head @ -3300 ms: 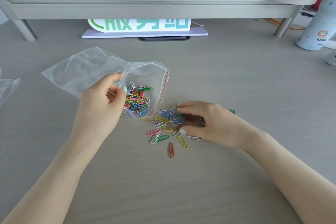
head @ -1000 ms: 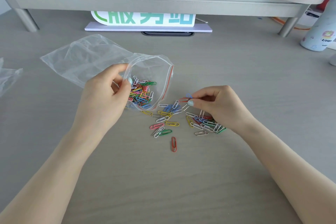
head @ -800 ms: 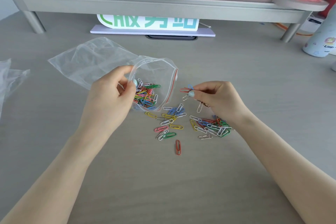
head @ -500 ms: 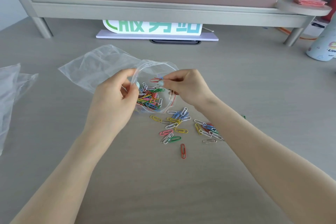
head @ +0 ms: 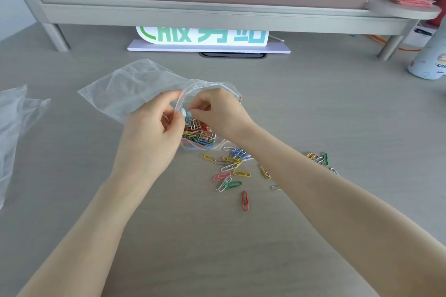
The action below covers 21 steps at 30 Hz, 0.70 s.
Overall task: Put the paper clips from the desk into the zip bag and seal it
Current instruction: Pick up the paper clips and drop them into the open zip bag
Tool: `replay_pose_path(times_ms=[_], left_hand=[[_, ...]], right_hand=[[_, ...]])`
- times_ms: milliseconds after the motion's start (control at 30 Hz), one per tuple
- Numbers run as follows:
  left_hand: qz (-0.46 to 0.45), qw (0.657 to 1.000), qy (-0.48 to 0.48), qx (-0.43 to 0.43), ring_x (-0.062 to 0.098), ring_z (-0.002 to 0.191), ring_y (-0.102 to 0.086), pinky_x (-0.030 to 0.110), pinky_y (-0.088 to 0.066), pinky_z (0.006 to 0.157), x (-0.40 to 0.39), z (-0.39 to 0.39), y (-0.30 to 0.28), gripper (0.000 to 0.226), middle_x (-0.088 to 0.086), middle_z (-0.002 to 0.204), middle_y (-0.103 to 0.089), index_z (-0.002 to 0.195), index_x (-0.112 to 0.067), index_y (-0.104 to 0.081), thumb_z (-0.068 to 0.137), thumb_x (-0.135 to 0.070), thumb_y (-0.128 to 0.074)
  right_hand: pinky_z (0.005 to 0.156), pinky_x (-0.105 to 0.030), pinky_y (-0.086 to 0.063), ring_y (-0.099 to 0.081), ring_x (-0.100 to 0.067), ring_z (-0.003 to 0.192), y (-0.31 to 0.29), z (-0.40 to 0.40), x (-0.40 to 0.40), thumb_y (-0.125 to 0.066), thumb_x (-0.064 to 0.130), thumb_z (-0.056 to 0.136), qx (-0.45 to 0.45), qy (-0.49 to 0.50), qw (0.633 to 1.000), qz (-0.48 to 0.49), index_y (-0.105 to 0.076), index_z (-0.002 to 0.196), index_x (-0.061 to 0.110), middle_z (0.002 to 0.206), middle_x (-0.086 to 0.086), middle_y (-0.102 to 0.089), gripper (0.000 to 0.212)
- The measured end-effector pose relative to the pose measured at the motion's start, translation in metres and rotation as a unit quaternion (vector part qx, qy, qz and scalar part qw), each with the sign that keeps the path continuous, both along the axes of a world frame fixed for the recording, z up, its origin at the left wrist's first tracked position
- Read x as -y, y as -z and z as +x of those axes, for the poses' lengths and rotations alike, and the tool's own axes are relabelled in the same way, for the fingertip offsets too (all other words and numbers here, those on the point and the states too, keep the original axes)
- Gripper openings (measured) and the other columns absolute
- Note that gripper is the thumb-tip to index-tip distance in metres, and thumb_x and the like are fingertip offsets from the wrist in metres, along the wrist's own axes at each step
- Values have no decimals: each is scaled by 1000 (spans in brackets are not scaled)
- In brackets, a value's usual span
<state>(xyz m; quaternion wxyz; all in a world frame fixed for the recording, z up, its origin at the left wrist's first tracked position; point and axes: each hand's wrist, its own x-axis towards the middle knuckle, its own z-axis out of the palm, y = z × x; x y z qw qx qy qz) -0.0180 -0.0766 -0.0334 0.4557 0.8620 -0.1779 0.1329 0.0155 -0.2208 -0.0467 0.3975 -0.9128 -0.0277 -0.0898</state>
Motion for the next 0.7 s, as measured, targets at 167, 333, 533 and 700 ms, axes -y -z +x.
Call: replay_pose_path(times_ms=[167,333,533,700], left_hand=[[0,1000,-2,-2,8,55,-47,12,-35,52,0,0,1,28,-2,69,-59,112,-25,-61,89,-13,-51],[-3,1000,-2,-3,5,54,-48,11,-35,51,1,1,2,29,-5,69,-59,111,-25,-62,88,-12,-51],[-36,998,-44,9,8,57,-50,9,-34,50,-4,2,0,33,-7,64,-56,108,-27,-63,86,-7,-48],[-46,997,-61,3,19,62,-52,9,-35,50,-5,3,1,34,-4,68,-58,111,-24,-63,87,-7,-45]], right_hand=[[59,-32,-39,-46,-22,61,-4,-9,7,-54,12,86,25,-7,999,-39,-61,71,-2,64,-11,-56,21],[73,-35,-50,-58,-18,73,-3,-39,29,-53,18,87,55,4,996,-70,-64,76,14,75,1,-66,16],[70,-30,-45,-56,-19,76,7,-93,31,-48,25,89,148,-190,938,-251,-66,80,15,85,4,-65,23],[101,-20,-24,-42,-15,127,18,-95,22,-43,41,94,42,-231,931,-281,-52,128,22,140,5,-46,40]])
